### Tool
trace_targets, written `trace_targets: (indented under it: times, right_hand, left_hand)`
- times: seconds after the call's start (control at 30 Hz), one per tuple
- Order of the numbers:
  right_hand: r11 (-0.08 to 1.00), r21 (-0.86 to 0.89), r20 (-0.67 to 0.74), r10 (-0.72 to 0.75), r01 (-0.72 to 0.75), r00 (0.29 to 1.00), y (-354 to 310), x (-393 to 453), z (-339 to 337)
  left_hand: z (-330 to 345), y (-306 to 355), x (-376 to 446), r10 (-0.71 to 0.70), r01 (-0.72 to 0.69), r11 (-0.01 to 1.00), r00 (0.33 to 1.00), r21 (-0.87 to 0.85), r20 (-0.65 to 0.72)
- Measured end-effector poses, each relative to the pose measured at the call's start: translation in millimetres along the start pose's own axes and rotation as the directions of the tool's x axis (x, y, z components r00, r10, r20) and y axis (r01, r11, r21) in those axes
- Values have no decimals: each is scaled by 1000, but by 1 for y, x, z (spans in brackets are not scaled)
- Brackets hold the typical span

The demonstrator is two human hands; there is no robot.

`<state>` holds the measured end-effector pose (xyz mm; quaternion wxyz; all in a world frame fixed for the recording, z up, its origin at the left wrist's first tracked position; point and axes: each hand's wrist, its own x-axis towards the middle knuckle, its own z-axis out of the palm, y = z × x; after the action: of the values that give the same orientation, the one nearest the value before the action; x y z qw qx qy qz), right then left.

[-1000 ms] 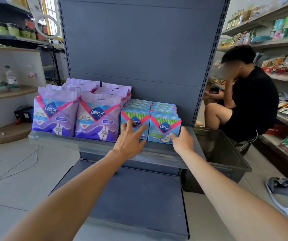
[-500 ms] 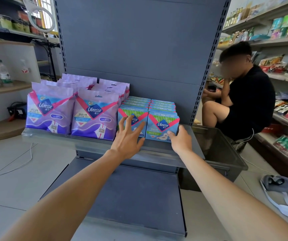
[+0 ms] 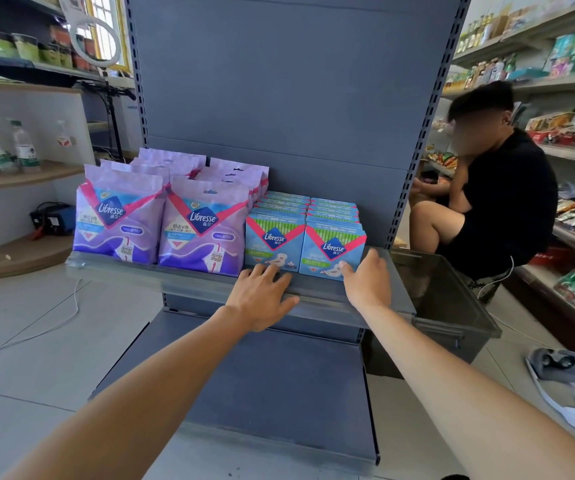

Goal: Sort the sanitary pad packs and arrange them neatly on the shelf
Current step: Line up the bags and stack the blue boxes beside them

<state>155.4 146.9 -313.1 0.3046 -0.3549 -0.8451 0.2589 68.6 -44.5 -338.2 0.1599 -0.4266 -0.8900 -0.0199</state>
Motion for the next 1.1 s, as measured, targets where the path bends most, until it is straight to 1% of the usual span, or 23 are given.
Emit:
trace_targets:
  times: [0.03,0.07,0.1,0.13,0.17,0.2,0.23,0.27,0.3,0.33,0.43,0.5,0.6,0.7,0.8,0.93,1.0,1.1]
  right_hand:
    - [999,-29,-73,-36,34,997,1,-8,-3]
    - [991,-72,-148,-123,113,981,2,-18,-5]
    - [966,-128,-195,-247,226,949,5,-28,-6]
    - [918,-190,-192,-382,347,904,7,-39,-6]
    - [852,-252,-115,-497,458,860,8,-49,-5]
    - [787,-305,27,-556,537,831,8,-58,-3]
    - [735,-354,191,-549,578,814,6,-65,-2]
    - [701,-401,320,-496,589,807,4,-69,0]
    - [687,-436,387,-439,581,811,0,-72,-1]
    - [691,-457,411,-394,560,822,-4,-75,-4]
    - [755,-459,401,-294,468,867,-13,-89,-19]
    - [762,-479,394,-257,436,882,-15,-105,-31]
    - [770,-507,397,-189,387,898,-16,-129,-51]
    - [777,-536,410,-102,330,906,-16,-152,-65]
    - [776,-563,411,-37,285,911,-9,-171,-71]
    - [802,-564,413,71,195,908,11,-196,-74]
    - [805,-571,419,120,159,900,28,-211,-76]
    - [803,-591,428,233,75,873,61,-232,-74]
  left_hand:
    - [-1,0,0,0,0,1000,1000,-3,19]
    - [-3,0,-1,-1,1,1000,999,-5,37]
    - [-5,0,-1,-3,3,1000,999,-7,54]
    - [-7,1,-1,-4,5,1000,998,-12,69]
    - [-9,2,-1,-7,8,1000,997,-16,80]
    - [-11,3,-2,-11,12,1000,997,-16,76]
    - [-13,4,-4,-18,19,1000,999,-10,51]
    - [-14,5,-8,-31,31,1000,999,-2,15]
    - [-16,6,-14,-44,44,999,999,-1,-14]
    - [-17,8,-22,-52,52,999,998,-6,-30]
    - [-23,11,-48,-23,23,999,999,-25,-23]
    - [-31,11,-68,-9,9,999,1000,-36,17]
    - [-39,10,-93,17,-11,999,991,-44,133]
    - [-42,8,-113,30,-19,999,967,-45,253]
    - [-40,10,-126,47,-26,997,943,-69,330]
    - [-31,21,-136,91,-60,994,916,-92,391]
    - [-22,30,-141,124,-90,991,895,-99,428]
    - [0,45,-153,173,-128,984,858,-126,483]
